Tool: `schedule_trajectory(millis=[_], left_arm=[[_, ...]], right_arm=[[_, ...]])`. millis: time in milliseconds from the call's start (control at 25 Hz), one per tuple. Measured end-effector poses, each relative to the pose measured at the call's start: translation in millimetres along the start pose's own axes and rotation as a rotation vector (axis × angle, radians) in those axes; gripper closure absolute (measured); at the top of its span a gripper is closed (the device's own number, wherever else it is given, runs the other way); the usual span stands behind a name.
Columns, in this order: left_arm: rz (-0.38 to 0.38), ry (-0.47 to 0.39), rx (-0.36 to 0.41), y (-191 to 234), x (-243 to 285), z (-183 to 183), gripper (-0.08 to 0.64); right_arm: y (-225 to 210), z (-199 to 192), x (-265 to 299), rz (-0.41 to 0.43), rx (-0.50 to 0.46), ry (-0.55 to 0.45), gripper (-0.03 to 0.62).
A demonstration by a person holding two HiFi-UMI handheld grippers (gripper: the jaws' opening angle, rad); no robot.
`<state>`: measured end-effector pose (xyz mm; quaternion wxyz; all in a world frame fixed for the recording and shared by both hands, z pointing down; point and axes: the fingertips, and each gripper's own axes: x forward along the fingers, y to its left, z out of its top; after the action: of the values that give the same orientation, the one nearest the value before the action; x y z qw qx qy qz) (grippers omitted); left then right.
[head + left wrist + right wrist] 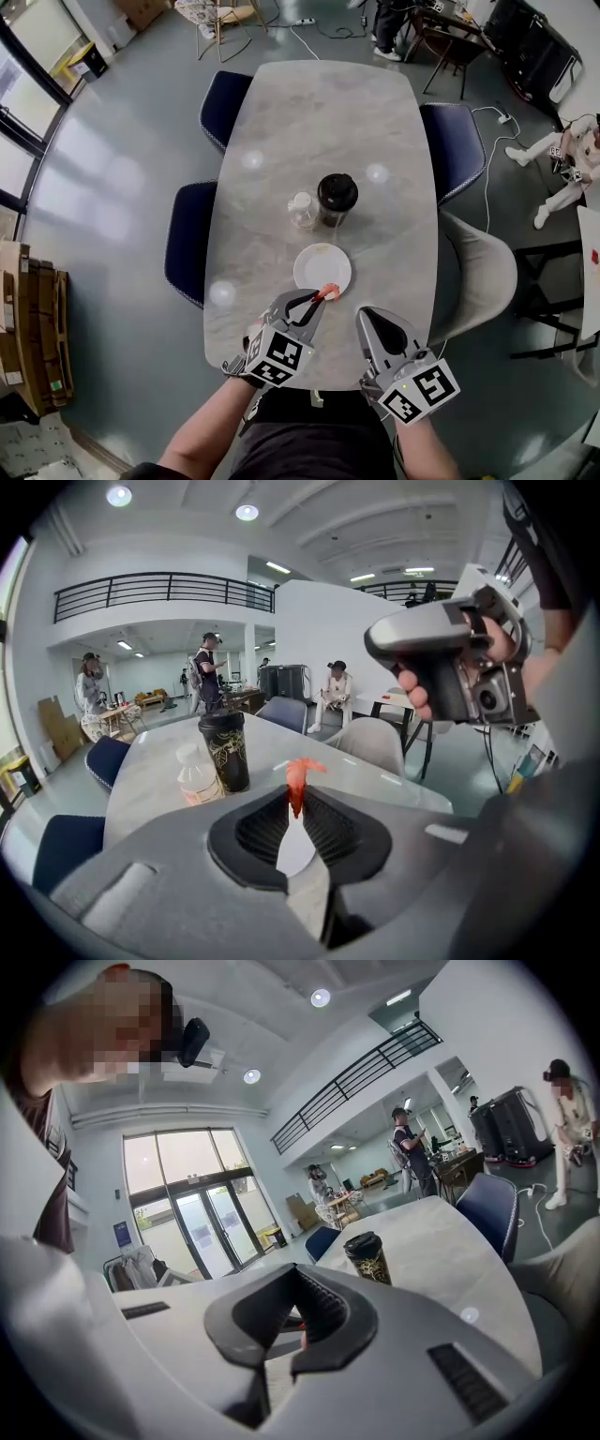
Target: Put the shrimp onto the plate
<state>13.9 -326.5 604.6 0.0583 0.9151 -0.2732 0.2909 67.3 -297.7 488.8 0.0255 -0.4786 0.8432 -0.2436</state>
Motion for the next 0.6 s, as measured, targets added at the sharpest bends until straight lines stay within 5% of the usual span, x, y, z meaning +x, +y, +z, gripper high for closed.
schedule_trajectory(millis=[600], left_arm=[[-0.049, 0.155, 0.013, 32.9, 81.4, -71.0, 0.522]], right_arm=[[-44.9, -58.1, 55.7, -0.037, 0.042, 0.041, 0.591]])
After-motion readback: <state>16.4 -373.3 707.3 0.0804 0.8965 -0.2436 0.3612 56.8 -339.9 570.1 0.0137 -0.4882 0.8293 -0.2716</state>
